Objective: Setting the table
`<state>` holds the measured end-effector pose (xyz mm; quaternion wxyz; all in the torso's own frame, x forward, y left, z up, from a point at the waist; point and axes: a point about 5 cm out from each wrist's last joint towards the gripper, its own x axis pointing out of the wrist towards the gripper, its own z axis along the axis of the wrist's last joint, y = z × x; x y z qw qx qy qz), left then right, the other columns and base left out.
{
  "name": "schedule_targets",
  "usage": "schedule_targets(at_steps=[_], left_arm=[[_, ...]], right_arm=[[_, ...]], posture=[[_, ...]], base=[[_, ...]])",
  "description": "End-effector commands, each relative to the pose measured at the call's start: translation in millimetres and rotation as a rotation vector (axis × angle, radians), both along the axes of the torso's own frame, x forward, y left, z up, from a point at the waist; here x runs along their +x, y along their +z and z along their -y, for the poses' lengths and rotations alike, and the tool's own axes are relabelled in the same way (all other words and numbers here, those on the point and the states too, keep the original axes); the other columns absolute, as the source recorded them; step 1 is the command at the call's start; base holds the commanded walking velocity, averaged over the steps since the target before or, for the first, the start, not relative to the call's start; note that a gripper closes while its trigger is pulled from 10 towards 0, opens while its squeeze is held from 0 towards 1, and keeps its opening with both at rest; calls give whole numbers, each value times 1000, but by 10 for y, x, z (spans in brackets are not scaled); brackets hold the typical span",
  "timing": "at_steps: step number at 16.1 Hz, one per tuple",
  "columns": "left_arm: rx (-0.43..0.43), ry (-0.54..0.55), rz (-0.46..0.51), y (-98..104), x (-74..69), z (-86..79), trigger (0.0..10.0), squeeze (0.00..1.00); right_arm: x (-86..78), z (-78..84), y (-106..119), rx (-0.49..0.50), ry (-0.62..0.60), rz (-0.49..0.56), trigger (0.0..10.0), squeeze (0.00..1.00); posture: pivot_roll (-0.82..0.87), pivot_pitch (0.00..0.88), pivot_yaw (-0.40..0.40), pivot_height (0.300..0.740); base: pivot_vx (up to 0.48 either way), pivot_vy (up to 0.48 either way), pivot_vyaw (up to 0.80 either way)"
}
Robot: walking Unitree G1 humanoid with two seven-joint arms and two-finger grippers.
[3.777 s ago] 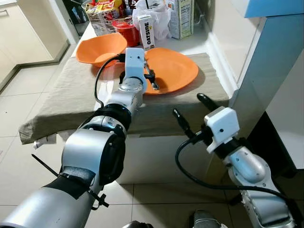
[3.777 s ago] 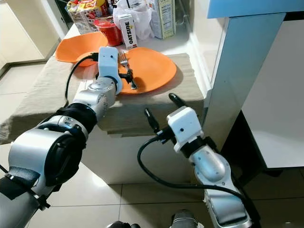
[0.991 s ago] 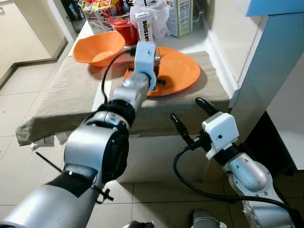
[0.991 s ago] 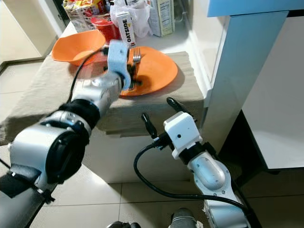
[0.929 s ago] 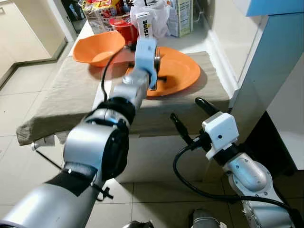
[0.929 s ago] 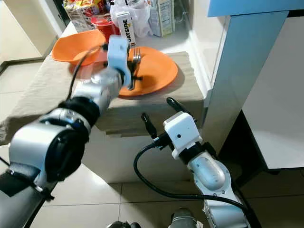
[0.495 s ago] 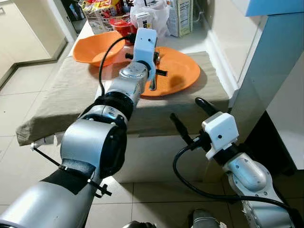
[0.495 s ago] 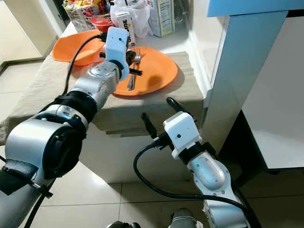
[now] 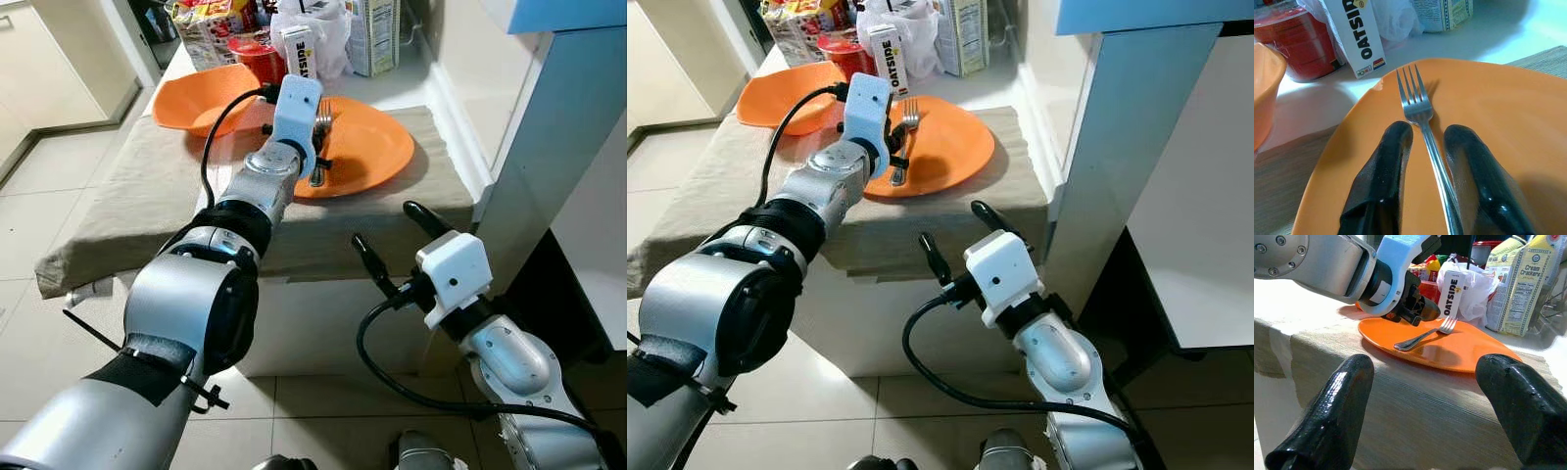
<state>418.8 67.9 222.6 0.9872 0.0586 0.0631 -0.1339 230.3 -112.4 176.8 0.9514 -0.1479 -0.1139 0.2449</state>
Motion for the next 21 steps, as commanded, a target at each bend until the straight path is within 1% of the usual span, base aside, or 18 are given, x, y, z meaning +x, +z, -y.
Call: schedule_targets(at_steps=[1, 4, 7, 10, 14, 16, 21], left_arm=[[11, 11, -11, -34, 4, -59, 10000, 1000], [14, -1, 1, -6, 4, -32, 10000, 1000], [36, -4, 17, 3, 3, -16, 10000, 1000], [27, -11, 2, -27, -4, -9, 10000, 1000], [37, -22, 12, -14, -5, 10, 10000, 1000], [4, -16, -16, -51, -10, 2, 10000, 0], [-11, 3, -55, -138, -24, -17, 10000, 0]], right_arm=[[-29, -17, -13, 4, 1, -12, 10000, 0], [-38, -17, -16, 5, -4, -12, 10000, 0], [-46, -14, -22, 5, -10, -13, 10000, 0], [-55, -12, -29, 5, -13, -12, 10000, 0], [-71, -10, -32, 5, -16, -12, 10000, 0], [-92, -7, -31, 3, -16, -11, 10000, 0], [-148, 29, -31, -6, -31, -20, 10000, 0]], posture=[[-335, 90, 182, 735], [-338, 91, 184, 735], [-345, 85, 186, 735], [-350, 73, 191, 735], [-355, 69, 196, 735], [-369, 71, 202, 735], [-392, 86, 197, 735]], base=[[0, 0, 0], [0, 0, 0], [0, 0, 0], [0, 0, 0], [0, 0, 0], [0, 0, 0], [0, 0, 0]])
